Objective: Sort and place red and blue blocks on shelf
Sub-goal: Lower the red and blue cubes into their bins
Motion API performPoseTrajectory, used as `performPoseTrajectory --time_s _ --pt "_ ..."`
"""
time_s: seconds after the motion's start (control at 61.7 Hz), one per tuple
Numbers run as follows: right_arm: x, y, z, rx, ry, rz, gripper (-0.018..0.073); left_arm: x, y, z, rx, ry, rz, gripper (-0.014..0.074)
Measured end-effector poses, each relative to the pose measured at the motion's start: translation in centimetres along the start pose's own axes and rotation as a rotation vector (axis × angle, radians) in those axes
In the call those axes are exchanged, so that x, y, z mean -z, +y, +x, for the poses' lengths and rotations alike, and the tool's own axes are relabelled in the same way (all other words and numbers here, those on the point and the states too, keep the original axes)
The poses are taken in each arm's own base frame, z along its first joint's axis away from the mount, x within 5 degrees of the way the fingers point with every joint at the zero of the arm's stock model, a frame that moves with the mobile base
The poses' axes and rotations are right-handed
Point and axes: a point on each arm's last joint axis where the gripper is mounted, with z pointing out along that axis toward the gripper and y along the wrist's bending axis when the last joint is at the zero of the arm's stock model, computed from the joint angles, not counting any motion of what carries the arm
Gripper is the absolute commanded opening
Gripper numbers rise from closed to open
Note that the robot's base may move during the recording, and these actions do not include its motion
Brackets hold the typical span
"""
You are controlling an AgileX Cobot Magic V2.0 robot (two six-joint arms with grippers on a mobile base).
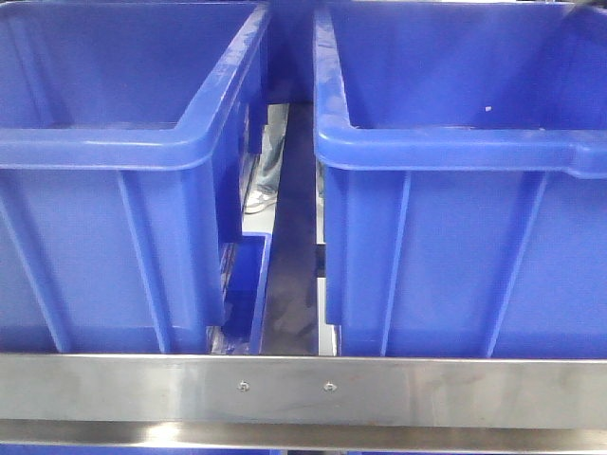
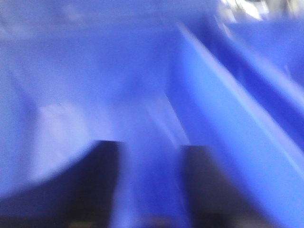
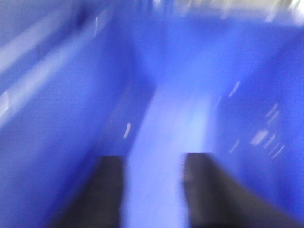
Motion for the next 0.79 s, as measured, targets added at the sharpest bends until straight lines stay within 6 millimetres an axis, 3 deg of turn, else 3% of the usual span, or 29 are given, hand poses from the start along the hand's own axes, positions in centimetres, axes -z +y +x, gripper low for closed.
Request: performPoseTrajectory --time_s 0.081,0.405,0.632,0.794 --pt "1.1 -0.6 -1.1 -0.001 -0.06 0.033 0.0003 1.0 0.7 -0.9 0.004 -0.049 -0.038 0.0122" --pt "5.4 -2.5 -2.8 -0.008 -0.117 0.165 0.0022 5.0 2.3 -2.3 0.045 -0.112 -0.137 0.0122" --pt "8.7 -2.2 -2.0 0.015 -0.179 0.176 0.0022 8.1 2.0 -0.4 0.047 -0.143 -0.141 0.0123" --pt "9.9 -2.0 -1.0 0.019 -0.177 0.175 0.0022 9.3 1.8 0.6 0.045 -0.162 -0.139 0.0123"
